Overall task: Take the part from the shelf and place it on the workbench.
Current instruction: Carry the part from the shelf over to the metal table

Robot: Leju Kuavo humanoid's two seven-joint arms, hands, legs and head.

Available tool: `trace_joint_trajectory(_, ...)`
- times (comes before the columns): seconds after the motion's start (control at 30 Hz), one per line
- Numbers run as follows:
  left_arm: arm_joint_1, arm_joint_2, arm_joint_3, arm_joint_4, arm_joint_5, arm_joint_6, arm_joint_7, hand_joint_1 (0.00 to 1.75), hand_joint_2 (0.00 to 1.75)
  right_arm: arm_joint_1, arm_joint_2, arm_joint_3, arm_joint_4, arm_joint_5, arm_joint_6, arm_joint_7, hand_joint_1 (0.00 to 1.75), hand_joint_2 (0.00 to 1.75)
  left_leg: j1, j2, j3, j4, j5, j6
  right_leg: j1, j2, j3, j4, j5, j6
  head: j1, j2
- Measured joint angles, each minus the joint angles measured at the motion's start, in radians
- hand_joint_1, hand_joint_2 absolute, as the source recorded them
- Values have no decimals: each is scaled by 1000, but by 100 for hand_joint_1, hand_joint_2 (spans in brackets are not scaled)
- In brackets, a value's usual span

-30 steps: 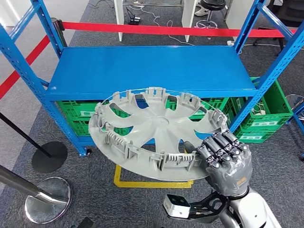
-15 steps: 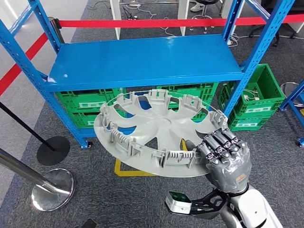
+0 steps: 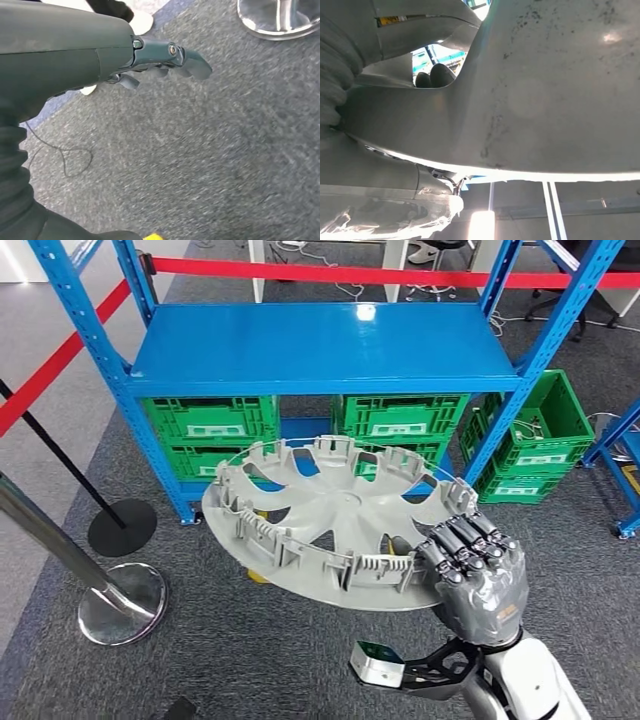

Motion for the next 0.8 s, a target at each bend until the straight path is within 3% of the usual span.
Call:
trace_joint_trajectory(0.03,0,0,0,0,0,0,0,0,175,0,0,-1,3,-1,0,0,175,175,-2,0,-17,1,13,1,0,0,-11,69,-38,2,0,0)
trace_joint_trajectory(0.07,0,0,0,0,0,0,1,0,175,0,0,-1,6,-1,0,0,175,175,-3,0,-35,1,27,1,0,0,-11,121,-50,2,0,0)
trace_joint_trajectory(0.1,0,1,0,0,1,0,2,0,175,0,0,-1,10,-1,0,0,175,175,-5,0,-52,2,41,0,1,0,2,143,-40,1,0,0)
trace_joint_trajectory(0.13,0,1,0,0,1,-1,3,0,175,-1,0,-1,14,-1,0,0,175,175,-6,0,-69,2,54,-1,1,1,34,129,-14,-2,0,0)
trace_joint_trajectory(0.17,0,1,0,0,1,-1,5,0,175,-2,0,-1,17,0,0,1,175,175,-6,0,-84,3,67,-4,2,1,83,81,10,-6,0,0)
trace_joint_trajectory(0.2,0,2,0,0,2,-1,6,0,175,-4,0,-1,20,1,0,1,175,175,-7,-1,-96,3,79,-7,3,1,145,6,14,-11,0,0)
trace_joint_trajectory(0.23,0,2,0,0,2,-1,7,0,175,-6,0,-1,22,1,0,1,175,175,-8,-2,-105,4,90,-11,5,2,205,-76,4,-15,-1,0)
trace_joint_trajectory(0.27,0,2,0,0,2,-1,7,0,175,-7,0,-1,24,2,0,2,175,175,-9,-2,-110,3,102,-16,8,2,245,-138,-11,-18,-2,0)
trace_joint_trajectory(0.3,0,2,1,0,2,-1,8,0,175,-9,0,-1,26,3,-1,3,175,175,-9,-2,-113,2,113,-22,11,3,264,-176,-25,-21,0,0)
trace_joint_trajectory(0.37,1,2,1,0,2,-2,9,0,175,-11,0,-1,33,6,-1,6,175,175,-6,-2,-119,-2,127,-35,13,3,251,-186,-15,-34,3,0)
trace_joint_trajectory(0.4,3,3,1,0,2,-2,9,0,175,-12,0,-1,36,7,-2,9,175,175,-4,-2,-125,4,112,-42,12,2,242,-186,-6,-43,4,0)
trace_joint_trajectory(0.47,5,4,1,0,2,-2,10,0,175,-13,1,-1,43,10,-2,13,175,175,-2,-3,-149,72,22,-51,9,-1,221,-186,20,-59,-1,0)
trace_joint_trajectory(0.53,5,4,1,0,2,-2,10,0,175,-12,1,-1,49,12,-2,15,175,175,-2,-3,-180,205,-79,-58,10,-1,193,-184,48,-64,-5,0)
trace_joint_trajectory(0.57,4,4,1,0,2,-1,10,0,175,-12,1,-1,52,14,-2,16,175,175,-1,-3,-187,262,-95,-60,10,-1,176,-182,61,-63,-5,0)
trace_joint_trajectory(0.6,4,4,1,0,2,-1,10,0,175,-11,1,-1,55,17,-2,17,175,175,-1,-3,-182,294,-87,-61,10,-1,159,-179,72,-61,-5,0)
trace_joint_trajectory(0.63,4,4,1,0,1,0,10,0,175,-11,1,-1,58,20,-2,19,175,175,-1,-3,-160,290,-62,-61,9,-1,143,-176,82,-58,-5,0)
trace_joint_trajectory(0.7,3,4,1,0,0,2,10,0,175,-10,1,-1,61,24,-2,26,175,175,0,-3,-69,187,-19,-59,8,-2,113,-166,99,-51,-5,0)
trace_joint_trajectory(0.73,2,4,1,0,0,2,10,0,175,-10,1,-1,62,26,-2,29,175,175,0,-4,-17,112,-19,-56,9,-2,101,-159,106,-46,-5,0)
trace_joint_trajectory(0.8,0,4,1,0,0,3,10,0,175,-10,1,-1,63,27,-2,35,175,175,-3,-5,37,19,-40,-45,11,-2,85,-151,121,-36,-4,0)
